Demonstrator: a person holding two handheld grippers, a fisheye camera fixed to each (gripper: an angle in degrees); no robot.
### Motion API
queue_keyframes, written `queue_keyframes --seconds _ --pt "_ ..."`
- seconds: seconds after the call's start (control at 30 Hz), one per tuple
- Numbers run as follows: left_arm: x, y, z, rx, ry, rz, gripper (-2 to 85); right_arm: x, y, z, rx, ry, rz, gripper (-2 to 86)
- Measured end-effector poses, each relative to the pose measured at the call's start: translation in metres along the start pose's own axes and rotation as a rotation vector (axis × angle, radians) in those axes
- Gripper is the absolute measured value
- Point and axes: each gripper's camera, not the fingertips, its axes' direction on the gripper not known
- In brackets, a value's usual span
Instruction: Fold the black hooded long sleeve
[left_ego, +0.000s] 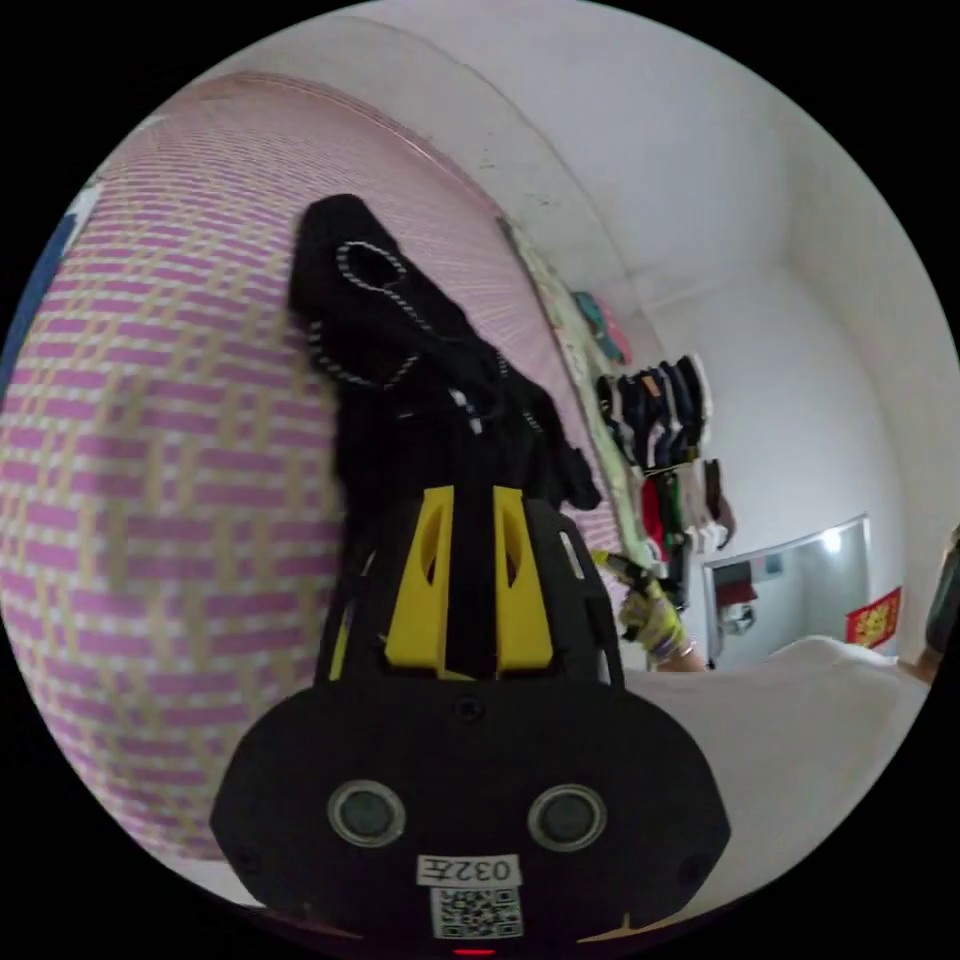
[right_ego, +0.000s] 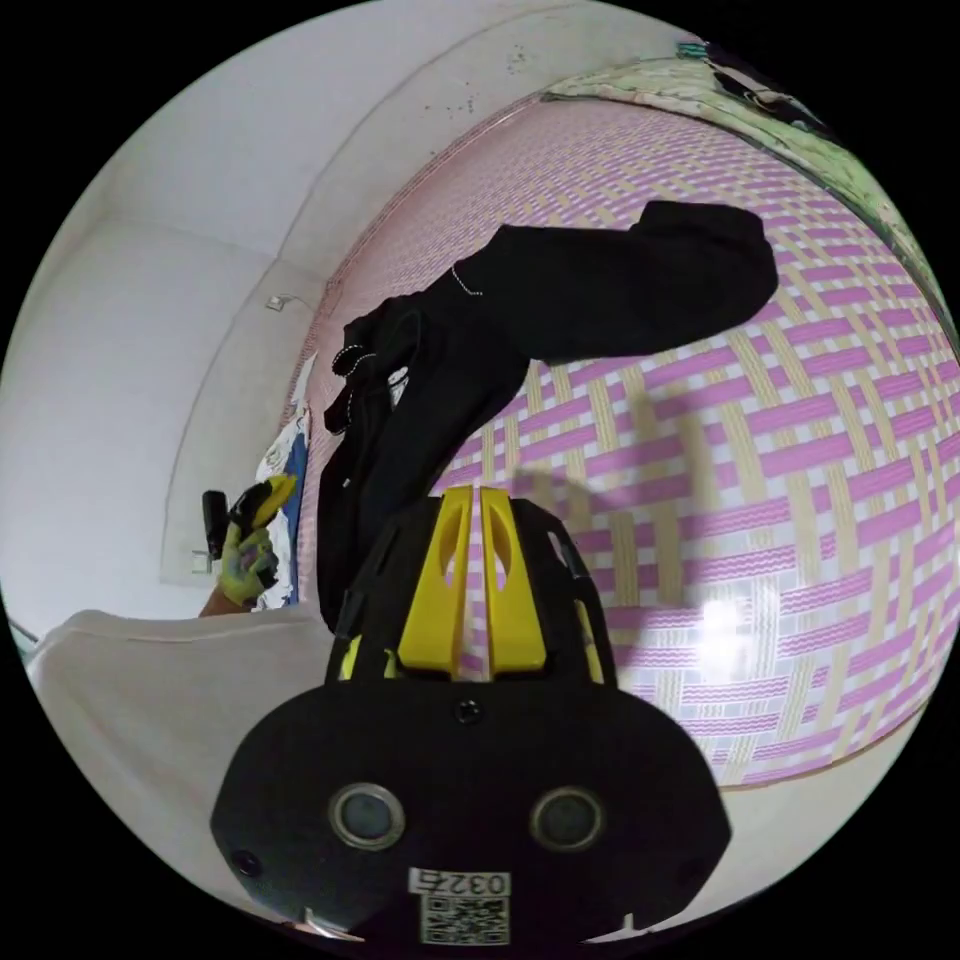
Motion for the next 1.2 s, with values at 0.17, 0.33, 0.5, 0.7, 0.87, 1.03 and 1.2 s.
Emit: queue_keyframes --seconds 0.17,0.33,0.5,0.7,0.87,1.03,1.2 --pt "-0.021 0.059 -0.014 -0.141 -0.157 -0.016 8.0 -0.006 -0.002 0.031 -0.068 -0.112 0.064 4.9" --pt "-0.013 0.073 0.014 -0.171 -0.072 -0.030 9.7 -0.022 0.004 0.061 -0.139 -0.152 0.076 5.5" --pt "0.011 0.060 0.035 -0.220 -0.093 0.062 8.2 -0.030 0.007 0.069 -0.152 -0.192 0.095 5.1" --pt "0.045 0.042 0.038 -0.308 -0.129 0.195 -1.0 -0.032 0.009 0.064 -0.128 -0.173 0.070 4.5" --pt "-0.013 0.039 -0.032 -0.113 -0.010 -0.062 -1.1 -0.018 0.015 0.064 -0.109 -0.162 0.087 4.4" --pt "-0.052 0.062 -0.047 -0.079 0.035 -0.131 0.3 -0.002 0.019 0.072 -0.096 -0.175 0.136 4.8" --pt "-0.012 0.052 -0.017 -0.109 -0.002 0.011 5.1 0.010 0.011 0.077 -0.085 -0.210 0.172 4.9"
